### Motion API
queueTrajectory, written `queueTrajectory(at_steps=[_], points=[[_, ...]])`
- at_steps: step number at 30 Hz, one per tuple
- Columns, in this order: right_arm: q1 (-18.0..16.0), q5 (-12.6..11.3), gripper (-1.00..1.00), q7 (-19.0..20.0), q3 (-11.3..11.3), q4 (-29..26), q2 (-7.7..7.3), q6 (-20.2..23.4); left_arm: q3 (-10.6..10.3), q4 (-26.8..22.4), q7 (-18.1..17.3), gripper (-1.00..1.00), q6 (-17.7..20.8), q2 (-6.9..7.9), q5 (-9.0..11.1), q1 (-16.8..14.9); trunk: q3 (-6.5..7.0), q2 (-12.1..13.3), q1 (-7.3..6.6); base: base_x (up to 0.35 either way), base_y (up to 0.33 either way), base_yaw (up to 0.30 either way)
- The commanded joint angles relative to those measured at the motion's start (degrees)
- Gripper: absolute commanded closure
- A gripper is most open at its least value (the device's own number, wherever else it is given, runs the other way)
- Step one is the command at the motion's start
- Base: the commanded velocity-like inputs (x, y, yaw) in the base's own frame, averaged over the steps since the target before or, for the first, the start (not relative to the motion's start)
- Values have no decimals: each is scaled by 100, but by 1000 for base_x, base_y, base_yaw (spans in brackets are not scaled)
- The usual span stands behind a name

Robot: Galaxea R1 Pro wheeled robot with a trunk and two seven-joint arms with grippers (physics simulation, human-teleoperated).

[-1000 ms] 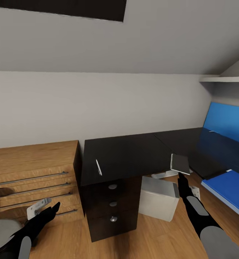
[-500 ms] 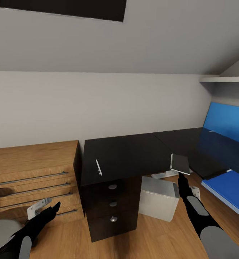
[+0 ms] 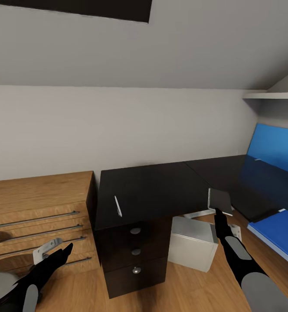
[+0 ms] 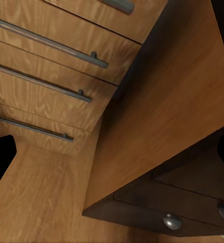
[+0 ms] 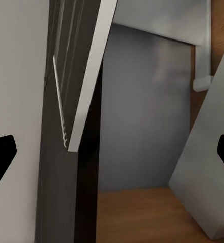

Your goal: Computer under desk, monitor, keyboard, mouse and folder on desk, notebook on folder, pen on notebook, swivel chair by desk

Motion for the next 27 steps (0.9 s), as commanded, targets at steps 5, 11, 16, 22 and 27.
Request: queueTrajectory(at_steps=[5, 11, 16, 22, 27], points=[[-4, -61, -100, 34, 2, 2, -1, -16, 17, -6, -28, -100, 33, -6, 22, -6, -6, -3, 0, 48, 0, 0], [-4, -54, -100, 38, -280, 0, -1, -16, 16, -6, -35, -100, 28, -6, 22, -6, -6, -3, 0, 162, 0, 0], [-4, -53, -100, 41, -355, -1, -5, -16, 18, -6, -35, -100, 28, -11, 22, -6, -6, -3, 0, 50, 0, 0], [-4, -47, -100, 38, -386, -2, -13, -25, 17, -6, -37, -100, 28, -14, 22, -7, -6, -3, 0, 15, 0, 0], [-4, -44, -100, 34, -399, -1, -65, -44, 16, -6, -37, -100, 28, -23, 22, -6, -6, -3, 0, 123, 0, 0]])
